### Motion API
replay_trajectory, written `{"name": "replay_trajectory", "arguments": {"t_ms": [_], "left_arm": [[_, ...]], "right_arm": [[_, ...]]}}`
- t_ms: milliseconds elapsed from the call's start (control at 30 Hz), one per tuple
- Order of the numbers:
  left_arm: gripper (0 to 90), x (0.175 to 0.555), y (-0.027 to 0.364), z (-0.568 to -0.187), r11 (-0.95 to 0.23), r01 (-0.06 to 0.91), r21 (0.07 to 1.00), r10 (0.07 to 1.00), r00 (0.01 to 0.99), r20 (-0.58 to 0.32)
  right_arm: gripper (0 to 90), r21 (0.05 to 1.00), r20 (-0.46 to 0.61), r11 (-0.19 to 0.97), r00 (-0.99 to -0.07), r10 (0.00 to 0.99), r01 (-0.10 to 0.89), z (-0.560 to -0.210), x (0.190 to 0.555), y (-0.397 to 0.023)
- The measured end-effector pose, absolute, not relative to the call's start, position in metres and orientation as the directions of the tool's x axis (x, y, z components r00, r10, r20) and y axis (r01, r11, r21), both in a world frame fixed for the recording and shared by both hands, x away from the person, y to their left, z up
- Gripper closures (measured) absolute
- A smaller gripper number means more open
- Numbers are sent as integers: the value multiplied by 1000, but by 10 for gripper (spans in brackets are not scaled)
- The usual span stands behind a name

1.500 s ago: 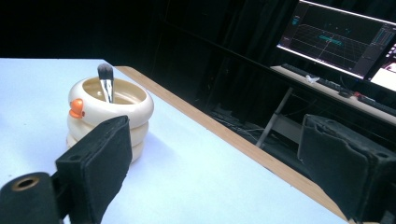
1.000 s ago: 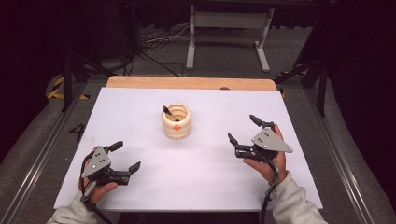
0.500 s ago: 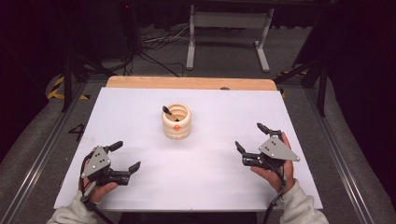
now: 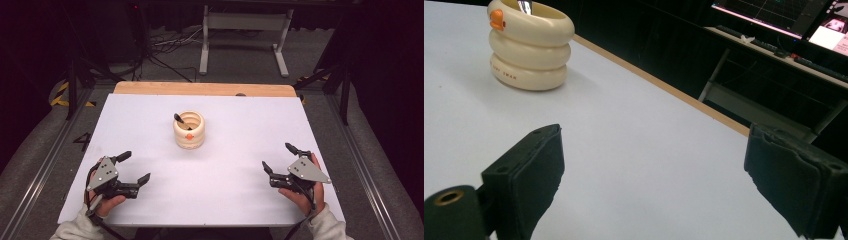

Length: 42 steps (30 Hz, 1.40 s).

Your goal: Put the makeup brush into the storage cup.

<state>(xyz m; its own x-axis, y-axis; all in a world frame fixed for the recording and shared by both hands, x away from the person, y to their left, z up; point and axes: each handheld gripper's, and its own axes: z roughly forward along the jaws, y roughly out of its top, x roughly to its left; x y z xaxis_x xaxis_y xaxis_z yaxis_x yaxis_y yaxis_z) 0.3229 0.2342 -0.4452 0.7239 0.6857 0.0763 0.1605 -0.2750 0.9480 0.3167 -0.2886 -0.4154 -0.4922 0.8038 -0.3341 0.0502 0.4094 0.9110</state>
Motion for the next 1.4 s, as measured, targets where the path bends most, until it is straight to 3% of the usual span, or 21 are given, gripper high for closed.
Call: {"name": "replay_trajectory", "arguments": {"t_ms": [333,667,833,1400], "left_arm": [[60,323,233,-444,-273,154,950,683,726,79],[59,325,232,-443,-284,140,949,678,729,95],[59,324,233,-443,-288,139,947,680,726,101],[59,323,230,-442,-296,133,946,672,733,107]], "right_arm": [[96,894,-339,436,-479,809,103,-436,305,-307],[93,918,-261,368,-475,841,148,-449,294,-327],[91,938,-215,315,-469,856,144,-445,292,-332],[89,943,-231,314,-462,857,111,-441,286,-330]]}}
